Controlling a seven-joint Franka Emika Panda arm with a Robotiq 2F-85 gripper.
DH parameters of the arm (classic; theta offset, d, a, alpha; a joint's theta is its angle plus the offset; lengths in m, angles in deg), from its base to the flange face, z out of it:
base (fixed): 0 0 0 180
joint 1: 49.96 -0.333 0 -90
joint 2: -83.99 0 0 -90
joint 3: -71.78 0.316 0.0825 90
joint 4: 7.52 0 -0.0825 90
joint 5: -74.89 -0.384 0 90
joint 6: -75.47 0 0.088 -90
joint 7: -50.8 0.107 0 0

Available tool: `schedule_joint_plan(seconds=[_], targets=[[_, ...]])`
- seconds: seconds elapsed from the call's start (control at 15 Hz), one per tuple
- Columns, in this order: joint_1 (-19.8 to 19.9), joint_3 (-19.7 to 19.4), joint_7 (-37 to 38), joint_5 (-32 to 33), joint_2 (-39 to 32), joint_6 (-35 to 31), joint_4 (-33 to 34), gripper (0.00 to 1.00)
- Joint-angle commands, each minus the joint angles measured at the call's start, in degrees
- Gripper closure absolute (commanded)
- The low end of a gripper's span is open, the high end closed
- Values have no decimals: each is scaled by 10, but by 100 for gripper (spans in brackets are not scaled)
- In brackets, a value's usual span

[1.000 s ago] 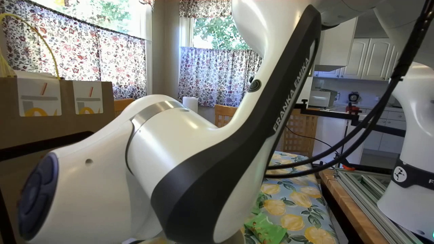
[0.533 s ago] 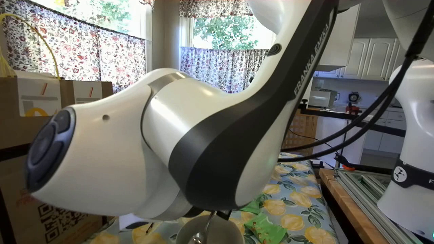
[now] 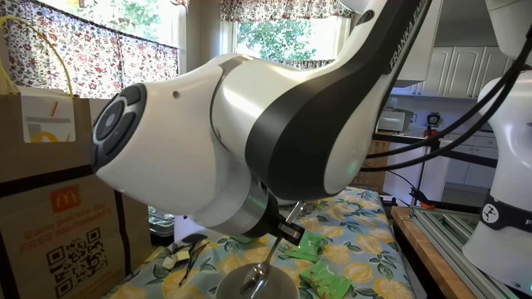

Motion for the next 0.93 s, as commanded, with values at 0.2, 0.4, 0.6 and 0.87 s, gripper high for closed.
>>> schedule_joint_plan(seconds=[0.2, 0.4, 0.6, 0.87], targets=[[51, -30, 91, -57, 111, -153, -130, 96], [68, -54, 129, -69, 140, -237, -177, 96], [83, -80, 166, -81, 157, -330, -223, 96], [103, -116, 200, -108, 161, -438, -271, 96]])
